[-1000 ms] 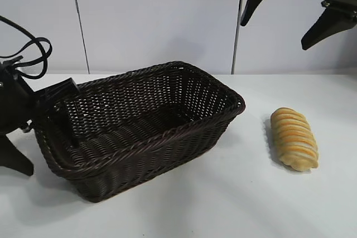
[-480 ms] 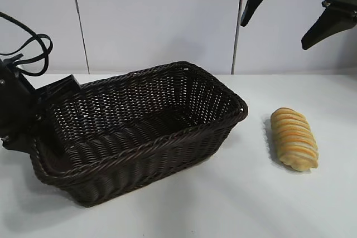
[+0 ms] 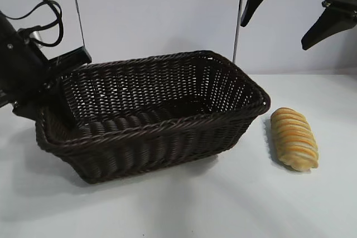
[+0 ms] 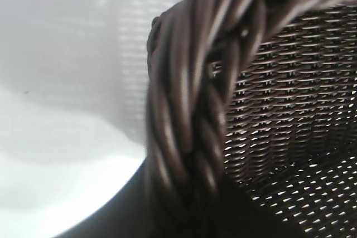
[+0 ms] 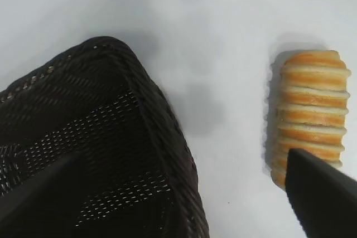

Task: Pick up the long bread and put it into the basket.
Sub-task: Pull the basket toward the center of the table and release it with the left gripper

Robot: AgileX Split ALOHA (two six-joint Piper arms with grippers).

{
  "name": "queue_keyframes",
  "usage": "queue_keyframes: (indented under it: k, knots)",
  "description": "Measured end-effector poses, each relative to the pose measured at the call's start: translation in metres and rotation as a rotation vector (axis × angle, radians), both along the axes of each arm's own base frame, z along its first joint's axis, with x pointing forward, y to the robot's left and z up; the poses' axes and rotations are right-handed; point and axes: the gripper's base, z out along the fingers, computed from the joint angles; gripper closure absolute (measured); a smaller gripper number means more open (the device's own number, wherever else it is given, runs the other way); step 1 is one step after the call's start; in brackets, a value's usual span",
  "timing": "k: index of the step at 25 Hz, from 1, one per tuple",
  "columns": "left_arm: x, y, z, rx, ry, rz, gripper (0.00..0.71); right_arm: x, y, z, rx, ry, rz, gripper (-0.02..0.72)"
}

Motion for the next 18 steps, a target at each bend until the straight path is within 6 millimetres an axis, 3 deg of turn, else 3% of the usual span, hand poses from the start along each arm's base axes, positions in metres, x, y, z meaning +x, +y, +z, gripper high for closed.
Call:
queue_keyframes:
  k: [5, 10, 18]
  knots:
    - [0.010, 0.002, 0.018, 0.053, -0.069, -0.043, 0.609, 0.000, 0.000, 0.000, -0.001, 0.003, 0.000, 0.008]
    - [0.012, 0.002, 0.022, 0.053, -0.083, -0.045, 0.609, 0.000, 0.000, 0.000, -0.001, 0.003, 0.000, 0.008]
    - [0.031, -0.015, -0.011, 0.070, -0.005, -0.090, 0.609, 0.000, 0.000, 0.000, 0.000, 0.001, 0.000, 0.008]
